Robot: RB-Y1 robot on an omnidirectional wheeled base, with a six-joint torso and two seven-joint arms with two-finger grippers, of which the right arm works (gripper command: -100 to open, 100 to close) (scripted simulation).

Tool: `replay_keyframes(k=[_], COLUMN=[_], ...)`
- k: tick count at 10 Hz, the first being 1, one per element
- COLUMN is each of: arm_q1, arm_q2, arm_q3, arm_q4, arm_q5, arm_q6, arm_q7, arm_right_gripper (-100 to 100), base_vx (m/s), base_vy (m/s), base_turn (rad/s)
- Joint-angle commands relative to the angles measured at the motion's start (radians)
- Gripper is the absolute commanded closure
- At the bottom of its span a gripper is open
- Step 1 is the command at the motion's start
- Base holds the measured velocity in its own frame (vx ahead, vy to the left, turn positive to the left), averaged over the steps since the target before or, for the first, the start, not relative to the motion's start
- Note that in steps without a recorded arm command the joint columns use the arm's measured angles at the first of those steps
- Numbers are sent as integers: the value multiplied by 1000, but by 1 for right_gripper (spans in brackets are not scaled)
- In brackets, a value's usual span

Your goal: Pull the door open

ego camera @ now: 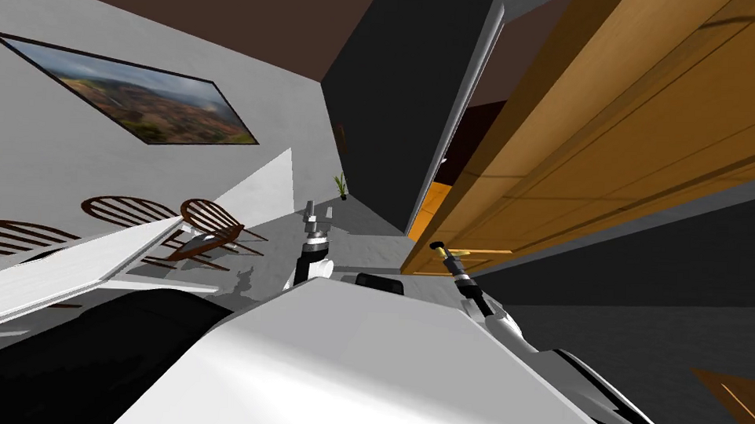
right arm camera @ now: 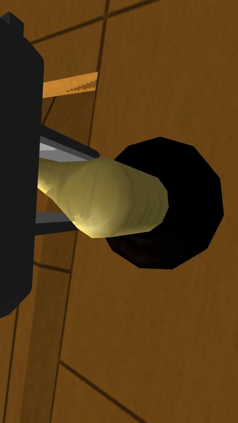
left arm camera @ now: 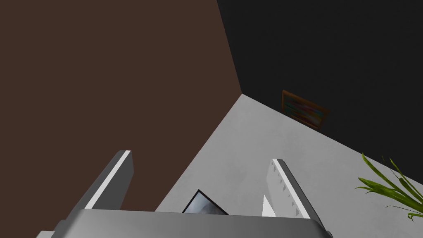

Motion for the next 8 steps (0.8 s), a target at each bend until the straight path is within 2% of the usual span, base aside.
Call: replay_keyframes(k=[1,2,3,4,8], arm_q1=[19,26,12,20,40], arm_q2=[-15,-24,-14,-19,-37], arm_q3=[12,17,15,25,45], arm_q4=[-2,1,13,24,44], arm_q5=[-3,-5,-3,-8,-23], arm_q6=[-30,-46,-36,-59,-109], arm_q7=[-11,-17,-14,-20,-30], arm_right_gripper=[100,100,100,100,100], base_vx=[-156,-153,-66,-114,-183], base_vy=[-90,-92,-36,-78,-92], base_turn=[161,126,25,150,176])
